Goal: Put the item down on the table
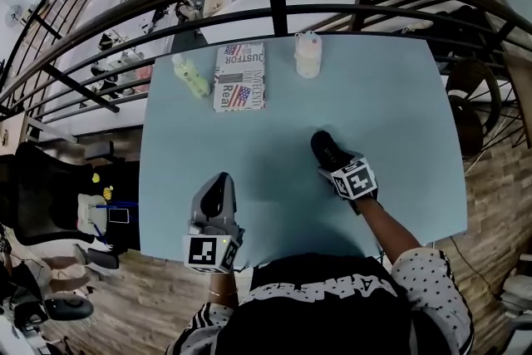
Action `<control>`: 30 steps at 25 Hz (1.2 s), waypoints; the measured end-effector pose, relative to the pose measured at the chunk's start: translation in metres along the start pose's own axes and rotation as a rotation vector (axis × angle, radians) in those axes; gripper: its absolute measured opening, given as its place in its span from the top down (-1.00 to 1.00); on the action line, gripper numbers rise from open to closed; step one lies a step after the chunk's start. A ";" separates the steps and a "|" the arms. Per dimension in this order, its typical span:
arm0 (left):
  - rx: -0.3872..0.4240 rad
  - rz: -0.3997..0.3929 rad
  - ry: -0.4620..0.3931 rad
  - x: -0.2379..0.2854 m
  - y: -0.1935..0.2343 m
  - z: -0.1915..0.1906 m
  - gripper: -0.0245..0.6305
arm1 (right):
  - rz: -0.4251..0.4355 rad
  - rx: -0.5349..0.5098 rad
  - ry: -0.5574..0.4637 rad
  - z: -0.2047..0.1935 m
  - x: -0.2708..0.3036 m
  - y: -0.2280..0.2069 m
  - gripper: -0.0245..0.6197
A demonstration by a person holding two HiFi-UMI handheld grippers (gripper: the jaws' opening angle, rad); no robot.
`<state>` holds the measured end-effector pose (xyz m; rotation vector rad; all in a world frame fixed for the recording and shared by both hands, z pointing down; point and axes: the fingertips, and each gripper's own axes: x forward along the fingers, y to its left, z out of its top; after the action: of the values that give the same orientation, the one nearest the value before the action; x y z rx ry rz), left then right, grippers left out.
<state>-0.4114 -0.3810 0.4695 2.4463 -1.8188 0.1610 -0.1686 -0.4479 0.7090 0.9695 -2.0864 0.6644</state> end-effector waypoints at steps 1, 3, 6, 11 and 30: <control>-0.001 0.001 0.000 -0.001 0.000 0.001 0.93 | -0.002 0.000 -0.001 0.000 0.000 0.000 -0.19; -0.002 0.004 -0.005 -0.002 0.001 0.001 0.93 | -0.006 -0.001 -0.003 0.000 0.000 0.001 -0.19; 0.000 0.006 -0.010 -0.005 0.002 0.002 0.93 | -0.007 0.004 -0.005 0.000 -0.001 0.002 -0.19; 0.002 0.000 -0.015 -0.007 -0.002 0.007 0.93 | -0.008 0.016 -0.039 0.008 -0.007 0.001 -0.19; 0.038 -0.056 -0.032 -0.009 -0.026 0.018 0.93 | -0.059 0.114 -0.558 0.087 -0.126 0.001 0.48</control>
<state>-0.3889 -0.3671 0.4505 2.5375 -1.7733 0.1546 -0.1478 -0.4545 0.5577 1.3987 -2.5032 0.5250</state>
